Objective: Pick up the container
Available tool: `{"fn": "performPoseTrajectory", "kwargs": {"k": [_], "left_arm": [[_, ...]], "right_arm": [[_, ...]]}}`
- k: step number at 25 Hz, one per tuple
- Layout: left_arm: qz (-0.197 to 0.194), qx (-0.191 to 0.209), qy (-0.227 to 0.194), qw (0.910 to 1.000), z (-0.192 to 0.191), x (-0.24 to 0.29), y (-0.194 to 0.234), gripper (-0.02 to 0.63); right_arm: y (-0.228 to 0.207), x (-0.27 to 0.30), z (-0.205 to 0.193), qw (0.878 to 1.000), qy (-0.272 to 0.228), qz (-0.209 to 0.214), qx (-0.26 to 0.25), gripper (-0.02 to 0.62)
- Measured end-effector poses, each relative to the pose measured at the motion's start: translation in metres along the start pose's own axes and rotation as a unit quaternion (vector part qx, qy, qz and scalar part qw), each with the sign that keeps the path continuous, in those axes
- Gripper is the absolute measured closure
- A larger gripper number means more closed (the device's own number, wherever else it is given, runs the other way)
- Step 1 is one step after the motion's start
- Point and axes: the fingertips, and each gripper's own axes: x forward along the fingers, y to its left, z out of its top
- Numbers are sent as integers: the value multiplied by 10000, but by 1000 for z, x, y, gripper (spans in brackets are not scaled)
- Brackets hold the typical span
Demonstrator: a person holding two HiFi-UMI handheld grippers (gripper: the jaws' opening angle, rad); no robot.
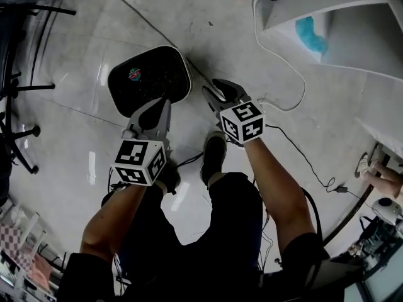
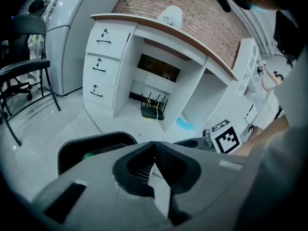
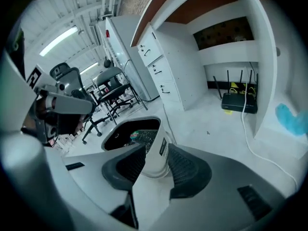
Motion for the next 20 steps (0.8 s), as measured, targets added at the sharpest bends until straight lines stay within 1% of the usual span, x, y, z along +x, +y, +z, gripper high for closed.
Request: {"fn": "performPoseTrajectory", "kwargs": {"k": [2,3,5,7,8,10,12,14,15,17,19,20], "left_arm": [[20,1,-23,10000,-10,12,8,597],[60,-38,-77,9999,-12,16,13,597],[80,-31,-209,9997,-11,25,18,597],[8,13,-263,9997,-13,34,19,597],[-23,33,-317,9995,-13,37,20,597],[-28,180,-568,9982,-9,46,20,597],[27,354,-733,9967,-7,55,21,597],[15,272,-738,9969,-8,61,22,597],[-41,192,-724,9972,-8,64,21,597],[-163,51,-678,9976,-7,68,20,597],[-268,-53,-657,9975,-5,70,18,597],[-306,-42,-666,9973,-4,69,17,597]], "right_arm": [[-2,20,-18,9998,41,80,-201,467],[-3,30,-26,9997,36,134,-206,463],[-9,49,-38,9998,-21,216,-25,456],[-15,66,-53,9995,-32,294,88,454],[-17,73,-61,9993,-10,358,69,453],[-21,86,-76,9989,14,465,-8,448],[-30,96,-84,9991,-57,422,-32,446],[-36,105,-89,9990,-167,415,0,447],[-35,109,-92,9984,-197,516,83,446],[-30,117,-100,9951,-178,892,384,446],[-27,125,-107,9891,-145,1268,731,448],[-27,128,-109,9862,-151,1395,878,445]]}}
